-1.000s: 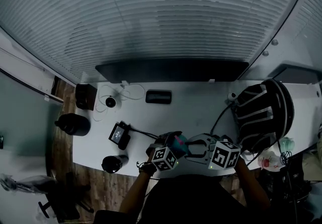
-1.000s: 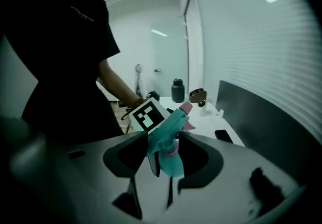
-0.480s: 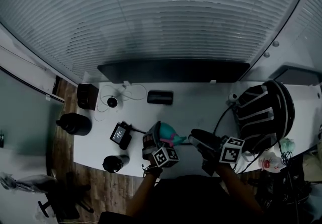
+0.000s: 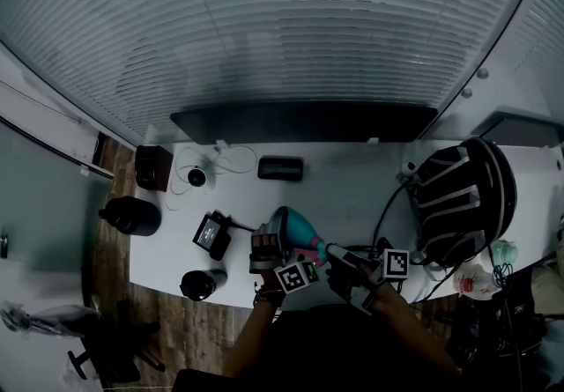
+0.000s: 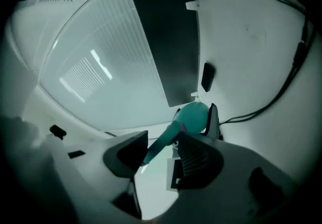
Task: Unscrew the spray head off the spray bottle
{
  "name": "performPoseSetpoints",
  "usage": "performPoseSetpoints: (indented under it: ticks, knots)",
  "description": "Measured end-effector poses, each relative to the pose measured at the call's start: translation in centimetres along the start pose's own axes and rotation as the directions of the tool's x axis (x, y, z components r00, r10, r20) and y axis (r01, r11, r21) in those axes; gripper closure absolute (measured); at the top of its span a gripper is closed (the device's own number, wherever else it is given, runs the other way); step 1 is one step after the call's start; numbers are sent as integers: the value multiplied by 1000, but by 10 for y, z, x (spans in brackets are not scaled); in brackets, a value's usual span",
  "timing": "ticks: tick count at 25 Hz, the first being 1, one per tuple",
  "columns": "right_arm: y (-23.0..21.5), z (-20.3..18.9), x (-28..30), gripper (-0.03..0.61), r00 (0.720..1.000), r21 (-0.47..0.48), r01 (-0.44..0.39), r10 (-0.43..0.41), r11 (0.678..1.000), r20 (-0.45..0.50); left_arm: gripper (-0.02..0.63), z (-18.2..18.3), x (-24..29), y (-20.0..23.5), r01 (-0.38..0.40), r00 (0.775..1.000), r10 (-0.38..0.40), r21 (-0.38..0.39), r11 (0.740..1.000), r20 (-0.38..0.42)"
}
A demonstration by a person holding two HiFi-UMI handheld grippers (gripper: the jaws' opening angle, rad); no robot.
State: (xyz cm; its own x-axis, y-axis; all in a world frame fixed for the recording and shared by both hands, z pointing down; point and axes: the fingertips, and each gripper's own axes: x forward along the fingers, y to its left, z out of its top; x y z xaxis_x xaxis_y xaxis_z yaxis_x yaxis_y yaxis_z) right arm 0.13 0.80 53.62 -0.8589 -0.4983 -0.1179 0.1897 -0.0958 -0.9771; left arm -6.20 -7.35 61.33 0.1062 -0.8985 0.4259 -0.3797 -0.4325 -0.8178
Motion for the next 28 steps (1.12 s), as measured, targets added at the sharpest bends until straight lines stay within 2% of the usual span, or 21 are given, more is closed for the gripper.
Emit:
performPoseSetpoints:
  ticks: [2,4,5,9,10,11,12,14,15,17,18,19,20,21,22,23,24,25,26,27,28]
  knots:
    - [1,0,2,393,996,-147,48,-57,988,-64,201,-3,1,-5,18,1000,-18,8,1000,-8]
    - [4,-5,4,394,982,-284,74,-119,956,-144,201,-3,0,-5,28,1000,-28,14,1000,3]
    - [6,-7,4,393,975,-321,73,-135,944,-177,200,-1,-2,-6,38,999,-38,11,999,16]
    - [5,-10,-5,391,958,-351,70,-161,934,-239,200,8,-8,-10,90,992,-92,33,995,88]
    - [7,-10,-6,391,950,-403,72,-186,913,-252,200,9,-10,-12,109,988,-113,45,993,104]
    - [7,-11,-8,405,930,-493,77,-240,867,-278,201,9,-12,-15,132,984,-139,65,989,112]
    - [5,-16,-10,412,893,-606,72,-322,792,-314,201,8,-14,-21,157,979,-166,88,984,116]
    - [-1,-28,-13,428,788,-799,3,-493,601,-368,201,6,-21,-32,205,968,-218,116,972,122]
    - [-3,-33,-13,431,742,-856,-45,-556,515,-374,201,5,-24,-37,229,962,-242,113,967,123]
    - [-4,-39,-14,437,665,-918,-138,-652,372,-364,201,3,-29,-49,292,945,-302,90,952,123]
    - [-6,-43,-17,439,620,-935,-196,-701,296,-352,201,2,-32,-58,334,932,-343,83,939,122]
    - [-9,-45,-21,443,566,-941,-270,-757,205,-327,201,2,-34,-67,384,912,-391,82,920,121]
    - [-13,-47,-26,451,507,-928,-359,-814,98,-283,201,1,-38,-78,441,885,-449,86,893,122]
    - [-17,-48,-31,468,445,-885,-465,-868,-13,-221,201,0,-44,-89,508,847,-517,93,856,123]
    - [-21,-50,-36,476,384,-813,-572,-911,-108,-150,201,-1,-51,-100,581,798,-590,100,807,120]
    - [-26,-51,-41,485,335,-733,-659,-939,-171,-82,201,-3,-60,-109,647,746,-656,105,755,115]
    - [-30,-52,-43,489,307,-676,-708,-951,-204,-34,201,-4,-66,-114,691,706,-699,104,715,111]
    - [-32,-53,-43,489,310,-661,-716,-951,-226,-11,201,-4,-68,-117,709,691,-714,88,699,111]
    - [-30,-50,-38,488,348,-690,-680,-937,-248,-7,201,-5,-67,-117,707,697,-707,49,706,120]
    - [-23,-45,-30,488,413,-749,-605,-911,-269,-7,201,-6,-62,-114,688,720,-681,-14,725,136]
    - [-13,-37,-22,486,488,-817,-505,-873,-279,-4,201,-8,-56,-108,657,752,-642,-93,748,151]
